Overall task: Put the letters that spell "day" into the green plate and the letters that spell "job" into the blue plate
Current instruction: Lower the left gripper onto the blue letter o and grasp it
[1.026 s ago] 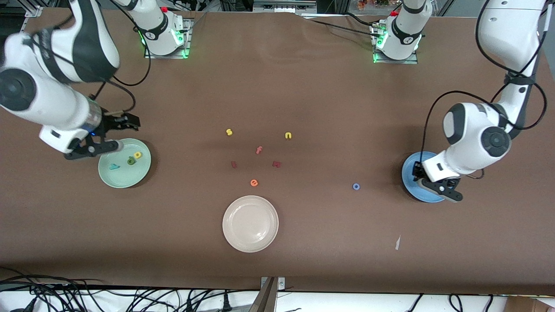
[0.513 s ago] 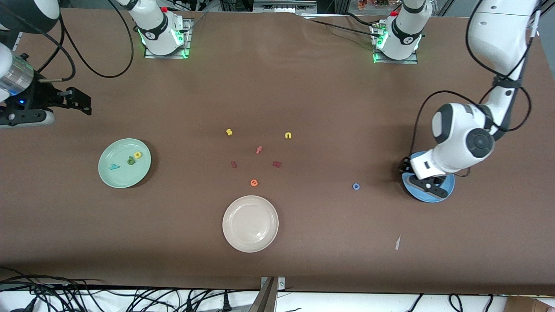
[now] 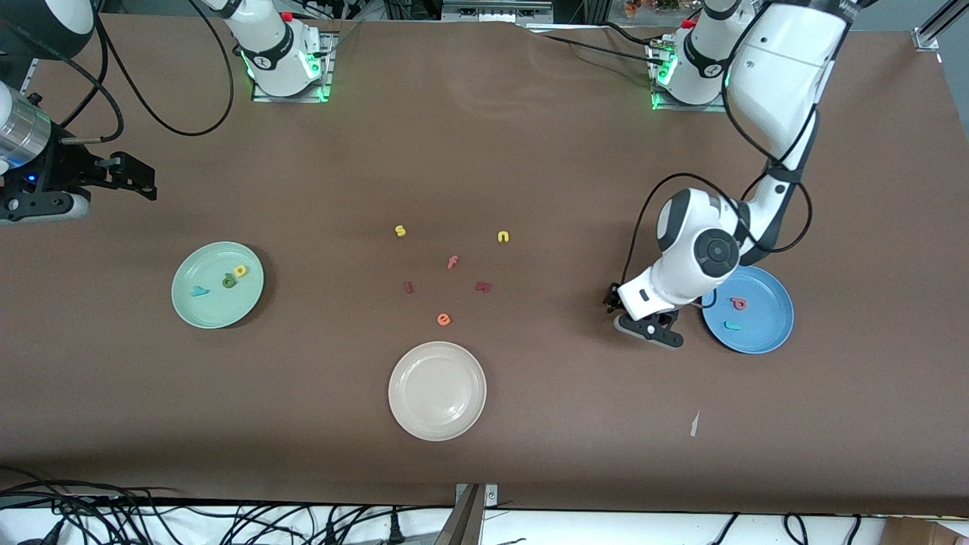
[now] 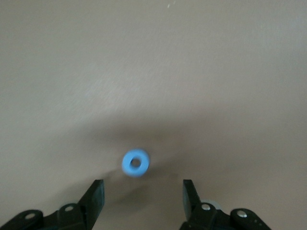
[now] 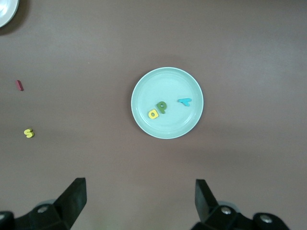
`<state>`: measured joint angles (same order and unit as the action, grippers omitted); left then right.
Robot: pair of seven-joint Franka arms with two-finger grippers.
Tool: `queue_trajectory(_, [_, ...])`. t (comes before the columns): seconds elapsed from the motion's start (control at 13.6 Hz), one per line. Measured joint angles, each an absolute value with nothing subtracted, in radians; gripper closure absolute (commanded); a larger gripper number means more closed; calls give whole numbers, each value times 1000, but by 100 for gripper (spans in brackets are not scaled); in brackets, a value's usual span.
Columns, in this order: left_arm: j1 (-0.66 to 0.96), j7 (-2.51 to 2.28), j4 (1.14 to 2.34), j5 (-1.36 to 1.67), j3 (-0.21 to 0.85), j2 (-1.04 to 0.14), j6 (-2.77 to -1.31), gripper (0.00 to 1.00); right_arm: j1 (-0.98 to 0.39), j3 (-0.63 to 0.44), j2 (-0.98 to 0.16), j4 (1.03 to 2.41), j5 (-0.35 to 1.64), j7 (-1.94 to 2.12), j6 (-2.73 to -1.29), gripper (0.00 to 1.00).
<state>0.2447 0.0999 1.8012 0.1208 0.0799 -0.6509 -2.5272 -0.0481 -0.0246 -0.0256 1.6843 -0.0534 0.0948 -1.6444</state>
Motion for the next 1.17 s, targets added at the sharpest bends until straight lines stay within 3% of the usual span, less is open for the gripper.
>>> queue_trajectory(0.29, [248, 97, 1777, 121, 78, -696, -2560, 26, -52, -40, -39, 1683, -46, 95, -1644, 0])
queue_trajectory(0.51, [248, 97, 1772, 121, 77, -697, -2560, 45, -60, -39, -45, 1664, -45, 91, -1644, 0])
queue_trajectory(0.81, [249, 98, 1772, 121, 76, -702, -2561, 49, -63, -39, -59, 1635, -44, 89, -1643, 0])
queue_trajectory(1.17, [249, 107, 1772, 119, 60, -702, -2564, 80, -74, -35, -62, 1626, -44, 90, -1643, 0])
